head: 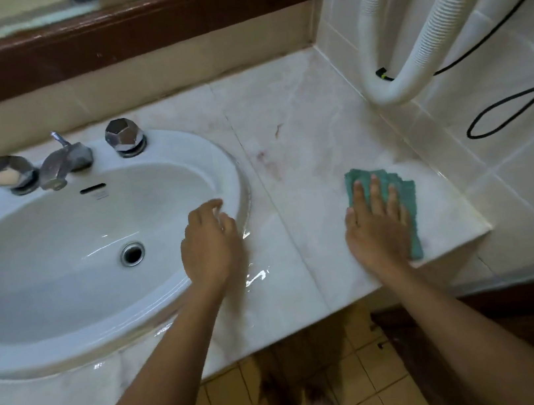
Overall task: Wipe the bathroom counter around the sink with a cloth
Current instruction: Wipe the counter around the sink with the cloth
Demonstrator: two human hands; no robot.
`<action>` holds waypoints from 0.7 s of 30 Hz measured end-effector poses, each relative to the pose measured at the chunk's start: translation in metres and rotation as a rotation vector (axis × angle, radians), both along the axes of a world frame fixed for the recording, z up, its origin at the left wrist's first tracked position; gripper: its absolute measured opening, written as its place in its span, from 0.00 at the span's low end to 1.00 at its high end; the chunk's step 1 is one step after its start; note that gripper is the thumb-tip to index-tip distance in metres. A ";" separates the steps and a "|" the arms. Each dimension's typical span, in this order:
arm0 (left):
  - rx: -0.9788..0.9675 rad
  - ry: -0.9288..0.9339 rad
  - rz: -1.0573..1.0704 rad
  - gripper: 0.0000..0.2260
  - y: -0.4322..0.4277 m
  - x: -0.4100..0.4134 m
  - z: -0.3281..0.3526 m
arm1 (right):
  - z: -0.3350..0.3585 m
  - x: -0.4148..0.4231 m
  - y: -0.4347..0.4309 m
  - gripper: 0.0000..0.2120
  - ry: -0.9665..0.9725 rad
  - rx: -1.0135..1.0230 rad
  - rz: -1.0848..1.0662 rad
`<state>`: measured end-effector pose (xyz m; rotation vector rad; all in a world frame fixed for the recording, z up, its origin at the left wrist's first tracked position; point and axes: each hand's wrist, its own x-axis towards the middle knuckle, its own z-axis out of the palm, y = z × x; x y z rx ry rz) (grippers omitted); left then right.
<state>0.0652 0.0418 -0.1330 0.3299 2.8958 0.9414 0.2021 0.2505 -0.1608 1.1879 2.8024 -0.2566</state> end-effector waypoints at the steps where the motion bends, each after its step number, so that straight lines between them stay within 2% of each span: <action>1: -0.091 0.032 -0.013 0.18 -0.012 0.016 -0.004 | 0.001 -0.004 -0.018 0.27 0.012 -0.007 0.005; 3: -0.200 0.129 -0.080 0.22 -0.044 0.053 -0.013 | 0.003 -0.006 -0.062 0.27 0.050 -0.046 0.103; 7: -0.127 0.128 -0.051 0.20 -0.118 0.112 -0.027 | 0.006 0.006 -0.171 0.29 0.118 -0.112 0.400; 10: -0.089 0.144 0.147 0.19 -0.160 0.143 -0.024 | 0.004 0.033 -0.213 0.28 0.122 -0.129 0.697; 14: -0.178 0.043 0.473 0.24 -0.211 0.151 -0.023 | -0.002 0.061 -0.159 0.28 0.129 -0.105 0.886; 16: -0.198 -0.022 0.507 0.27 -0.231 0.153 -0.027 | -0.005 0.059 -0.120 0.27 0.123 -0.072 0.843; 18: -0.216 -0.048 0.461 0.28 -0.244 0.158 -0.031 | -0.005 0.042 -0.101 0.27 0.112 -0.057 0.692; 21: -0.222 -0.086 0.399 0.27 -0.252 0.159 -0.034 | 0.000 0.013 -0.129 0.30 0.106 -0.063 0.471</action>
